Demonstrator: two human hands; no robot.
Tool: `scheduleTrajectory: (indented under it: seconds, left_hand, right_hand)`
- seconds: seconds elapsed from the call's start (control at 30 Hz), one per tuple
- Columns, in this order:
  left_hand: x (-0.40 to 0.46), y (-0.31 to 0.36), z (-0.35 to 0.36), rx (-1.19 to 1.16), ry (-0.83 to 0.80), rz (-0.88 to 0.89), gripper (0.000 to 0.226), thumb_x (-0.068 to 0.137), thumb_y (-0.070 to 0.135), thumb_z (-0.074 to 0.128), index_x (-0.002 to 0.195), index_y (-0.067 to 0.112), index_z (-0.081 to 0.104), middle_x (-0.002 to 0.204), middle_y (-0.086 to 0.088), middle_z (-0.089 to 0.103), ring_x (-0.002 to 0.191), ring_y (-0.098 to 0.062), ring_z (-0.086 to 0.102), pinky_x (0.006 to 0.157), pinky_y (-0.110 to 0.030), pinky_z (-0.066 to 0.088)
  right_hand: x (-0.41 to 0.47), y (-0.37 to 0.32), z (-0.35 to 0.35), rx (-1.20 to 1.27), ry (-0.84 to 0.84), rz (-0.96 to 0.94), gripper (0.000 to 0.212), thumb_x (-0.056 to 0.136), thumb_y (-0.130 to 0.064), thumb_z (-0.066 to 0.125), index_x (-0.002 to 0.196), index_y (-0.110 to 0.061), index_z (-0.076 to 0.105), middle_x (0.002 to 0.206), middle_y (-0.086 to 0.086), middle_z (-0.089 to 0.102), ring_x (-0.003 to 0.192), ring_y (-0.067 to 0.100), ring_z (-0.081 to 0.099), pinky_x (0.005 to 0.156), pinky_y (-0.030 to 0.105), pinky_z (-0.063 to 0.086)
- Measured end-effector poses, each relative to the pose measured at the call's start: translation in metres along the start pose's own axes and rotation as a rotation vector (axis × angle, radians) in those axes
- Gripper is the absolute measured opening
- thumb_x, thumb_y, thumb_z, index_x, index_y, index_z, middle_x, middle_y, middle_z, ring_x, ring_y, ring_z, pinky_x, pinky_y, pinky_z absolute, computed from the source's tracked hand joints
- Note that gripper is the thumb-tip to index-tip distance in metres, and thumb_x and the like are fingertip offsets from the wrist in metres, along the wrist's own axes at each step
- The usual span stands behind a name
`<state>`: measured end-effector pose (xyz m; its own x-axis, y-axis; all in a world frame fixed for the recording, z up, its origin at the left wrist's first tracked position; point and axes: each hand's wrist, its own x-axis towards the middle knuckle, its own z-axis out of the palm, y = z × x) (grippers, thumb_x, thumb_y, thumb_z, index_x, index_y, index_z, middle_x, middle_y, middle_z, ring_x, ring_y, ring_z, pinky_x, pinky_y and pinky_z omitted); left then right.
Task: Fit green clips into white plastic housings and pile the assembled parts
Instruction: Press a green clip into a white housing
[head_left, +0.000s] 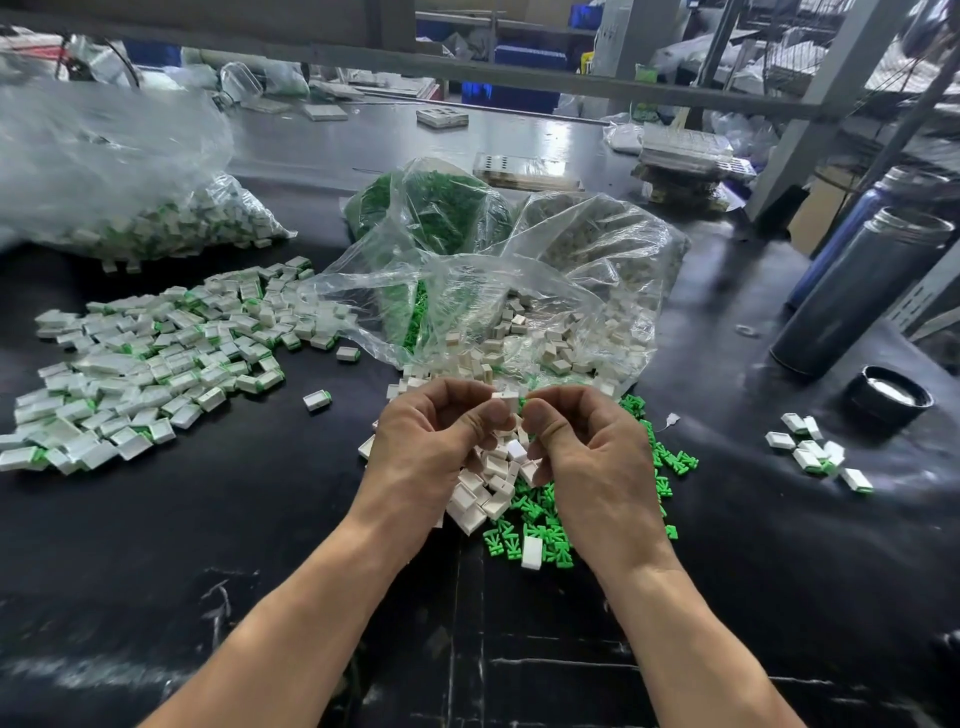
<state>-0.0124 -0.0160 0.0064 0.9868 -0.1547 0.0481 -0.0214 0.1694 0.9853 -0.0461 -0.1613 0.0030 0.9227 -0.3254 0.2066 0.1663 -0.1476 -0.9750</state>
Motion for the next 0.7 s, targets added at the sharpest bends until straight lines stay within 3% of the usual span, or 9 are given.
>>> scheduleTrajectory:
  seconds: [0.17,0.37,0.5,0.7]
  left_hand:
    - [0.0003,0.0028,-0.0027,0.066,-0.037,0.023,0.019,0.085,0.014,0.079,0.102,0.006,0.073,0.077,-0.004,0.073,0.064,-0.012,0.060,0.056,-0.024,0.052]
    - [0.0000,0.0026,-0.0044,0.095,-0.066,0.043,0.010,0.088,0.007,0.076,0.098,0.007,0.075,0.077,-0.005,0.074,0.062,-0.018,0.056,0.056,-0.026,0.051]
    - [-0.0008,0.0021,-0.0055,0.159,-0.069,0.076,0.009,0.089,0.005,0.075,0.098,0.009,0.077,0.081,-0.005,0.076,0.062,-0.014,0.058,0.059,-0.025,0.053]
    - [-0.0018,0.0014,-0.0054,0.273,-0.062,0.116,0.011,0.090,0.004,0.074,0.095,0.014,0.077,0.086,0.002,0.078,0.076,-0.005,0.069,0.066,-0.017,0.051]
  right_hand:
    - [-0.0009,0.0008,-0.0016,-0.137,-0.037,-0.060,0.012,0.097,-0.020,0.071,0.091,-0.030,0.070,0.082,-0.015,0.073,0.070,0.003,0.067,0.061,0.019,0.051]
    - [0.0000,-0.0001,-0.0041,-0.263,-0.062,-0.105,0.019,0.098,-0.014,0.070,0.089,-0.032,0.068,0.084,-0.018,0.071,0.071,0.008,0.067,0.063,0.031,0.059]
    - [0.0008,-0.0014,-0.0037,-0.329,-0.066,-0.132,0.019,0.097,-0.011,0.070,0.090,-0.029,0.068,0.078,-0.015,0.069,0.066,0.007,0.065,0.060,0.018,0.049]
    - [-0.0009,-0.0031,-0.0020,-0.425,-0.072,-0.190,0.009,0.096,-0.006,0.070,0.096,-0.015,0.070,0.083,-0.004,0.068,0.074,0.016,0.063,0.067,0.034,0.053]
